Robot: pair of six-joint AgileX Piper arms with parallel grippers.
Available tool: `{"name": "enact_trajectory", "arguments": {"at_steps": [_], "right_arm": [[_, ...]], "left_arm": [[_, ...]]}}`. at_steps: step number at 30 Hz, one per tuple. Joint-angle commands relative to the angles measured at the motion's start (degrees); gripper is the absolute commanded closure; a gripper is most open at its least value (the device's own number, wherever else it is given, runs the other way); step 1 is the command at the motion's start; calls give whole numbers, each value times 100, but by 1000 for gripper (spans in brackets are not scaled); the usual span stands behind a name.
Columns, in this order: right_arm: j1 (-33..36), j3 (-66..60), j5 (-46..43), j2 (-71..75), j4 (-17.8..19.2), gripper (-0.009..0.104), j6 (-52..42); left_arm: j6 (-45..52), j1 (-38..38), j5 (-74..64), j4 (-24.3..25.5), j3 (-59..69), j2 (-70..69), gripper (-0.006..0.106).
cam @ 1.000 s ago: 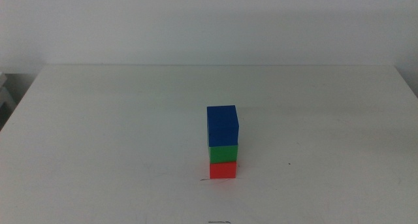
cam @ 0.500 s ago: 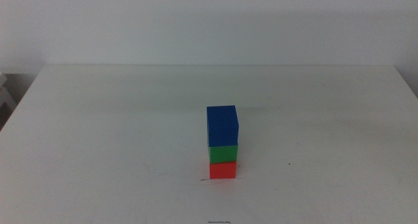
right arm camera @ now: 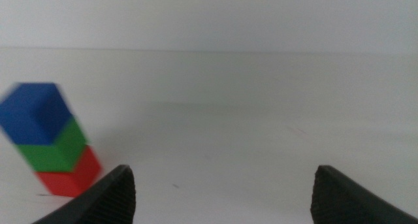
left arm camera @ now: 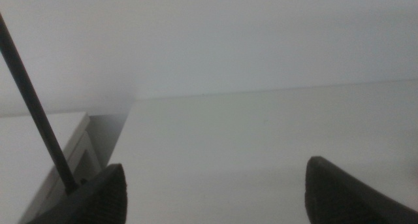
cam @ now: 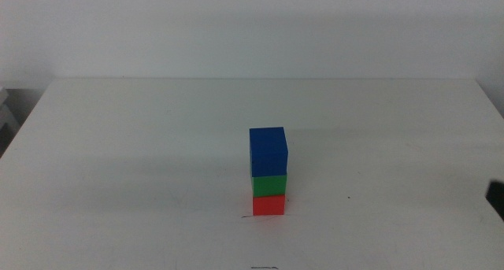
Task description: Stack red cubes first, then green, then blue cubes in a specific spot.
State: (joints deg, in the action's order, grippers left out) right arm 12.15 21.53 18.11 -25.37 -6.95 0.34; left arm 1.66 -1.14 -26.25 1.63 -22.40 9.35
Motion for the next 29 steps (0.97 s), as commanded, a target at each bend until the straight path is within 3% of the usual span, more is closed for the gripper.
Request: {"name": "enact_trajectory", "arguments": {"at_steps": [1,8,13,18,29], "right_arm": [[-267,-269,-598,385,54,20,-66],[-554,-1264,-578,1705,725,20,-66],[-894,-1632,-550,2392,695,20,-66],[-1246,-1951,-576,2688,572,20,-66],[-1294,-2247,-579,2693,561,20,-66]], "left_arm": [[-4,13,758,-33,297,-174,7],[-4,13,1293,-33,1167,-673,7],[-4,13,1610,-53,1676,-879,7],[-4,13,1815,-377,2215,-1037,7],[-4,13,1905,-377,2394,-1149,7]]}}
